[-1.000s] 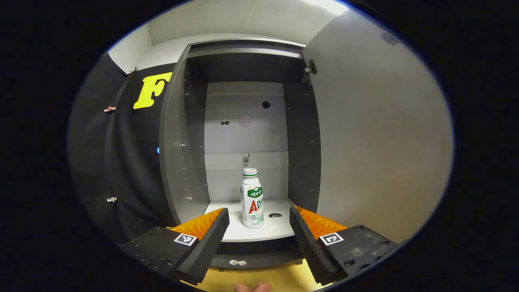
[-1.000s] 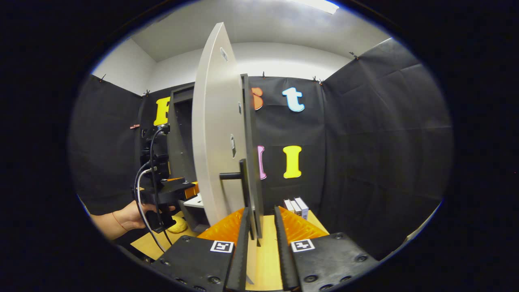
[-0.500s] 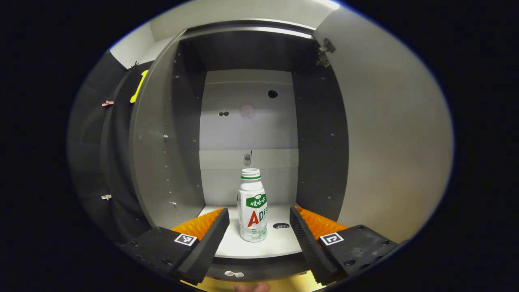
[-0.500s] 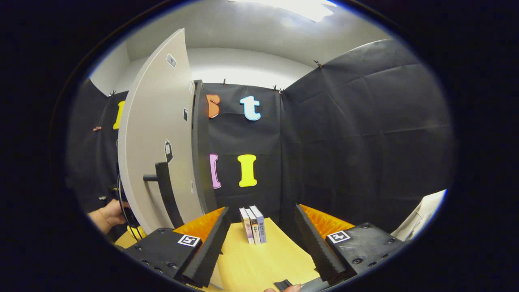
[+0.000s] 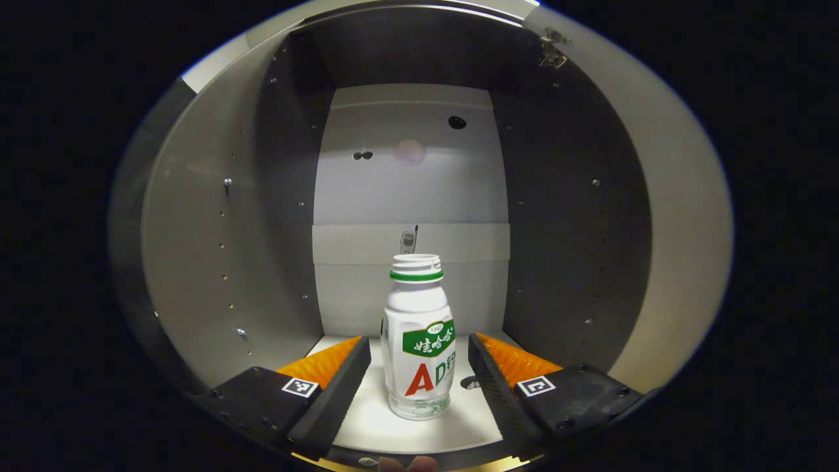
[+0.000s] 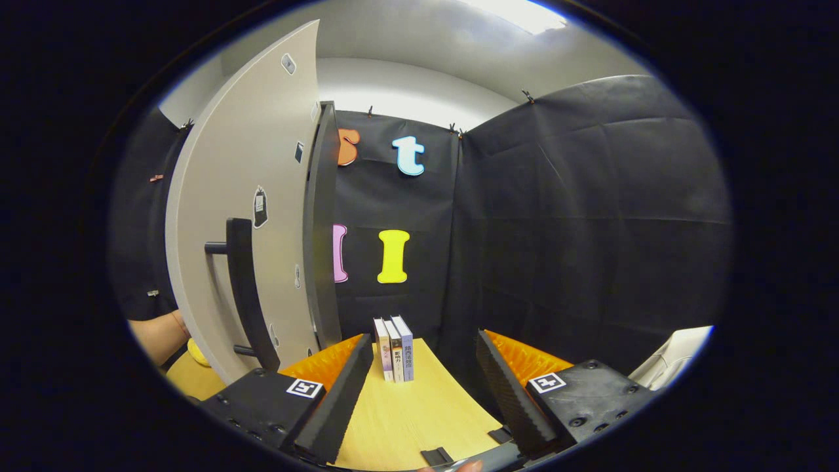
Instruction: Open the cabinet door with the right hand, grasp the bottle in the cabinet with the left hand and place it on the coaster, then close the cabinet door with the right hand.
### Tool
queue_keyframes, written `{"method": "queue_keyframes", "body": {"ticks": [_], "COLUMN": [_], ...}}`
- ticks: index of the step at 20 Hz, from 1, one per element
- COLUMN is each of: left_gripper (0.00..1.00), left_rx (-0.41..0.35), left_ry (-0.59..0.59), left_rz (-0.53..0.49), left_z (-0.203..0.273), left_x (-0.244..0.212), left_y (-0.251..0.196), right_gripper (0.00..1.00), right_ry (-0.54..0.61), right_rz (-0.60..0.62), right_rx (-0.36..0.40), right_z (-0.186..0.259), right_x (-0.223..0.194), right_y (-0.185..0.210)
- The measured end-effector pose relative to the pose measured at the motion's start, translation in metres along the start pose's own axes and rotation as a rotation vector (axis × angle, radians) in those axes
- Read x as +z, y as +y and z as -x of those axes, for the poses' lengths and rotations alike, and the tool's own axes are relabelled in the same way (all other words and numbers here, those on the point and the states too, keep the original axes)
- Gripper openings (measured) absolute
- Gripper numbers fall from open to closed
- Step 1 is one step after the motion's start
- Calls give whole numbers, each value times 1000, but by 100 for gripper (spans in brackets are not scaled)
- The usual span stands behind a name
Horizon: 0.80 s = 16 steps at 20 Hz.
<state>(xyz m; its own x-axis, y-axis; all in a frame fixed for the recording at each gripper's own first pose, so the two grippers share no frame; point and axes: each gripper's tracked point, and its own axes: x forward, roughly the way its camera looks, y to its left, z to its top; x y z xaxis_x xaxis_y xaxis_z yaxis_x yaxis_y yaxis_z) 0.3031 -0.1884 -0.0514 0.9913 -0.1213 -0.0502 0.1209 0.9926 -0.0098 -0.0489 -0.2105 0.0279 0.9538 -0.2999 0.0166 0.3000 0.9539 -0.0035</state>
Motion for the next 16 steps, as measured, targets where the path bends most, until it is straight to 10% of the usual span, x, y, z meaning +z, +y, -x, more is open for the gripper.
{"method": "queue_keyframes", "body": {"ticks": [16], "left_gripper": [79], "left_rx": [-28], "left_ry": [-21], "left_rz": [-50], "left_z": [27], "left_x": [23], "left_y": [4], "right_gripper": [99], "right_ry": [0], "right_rz": [-6], "right_rx": [-2], "right_z": [-15], "right_x": [-2], "right_y": [11]}}
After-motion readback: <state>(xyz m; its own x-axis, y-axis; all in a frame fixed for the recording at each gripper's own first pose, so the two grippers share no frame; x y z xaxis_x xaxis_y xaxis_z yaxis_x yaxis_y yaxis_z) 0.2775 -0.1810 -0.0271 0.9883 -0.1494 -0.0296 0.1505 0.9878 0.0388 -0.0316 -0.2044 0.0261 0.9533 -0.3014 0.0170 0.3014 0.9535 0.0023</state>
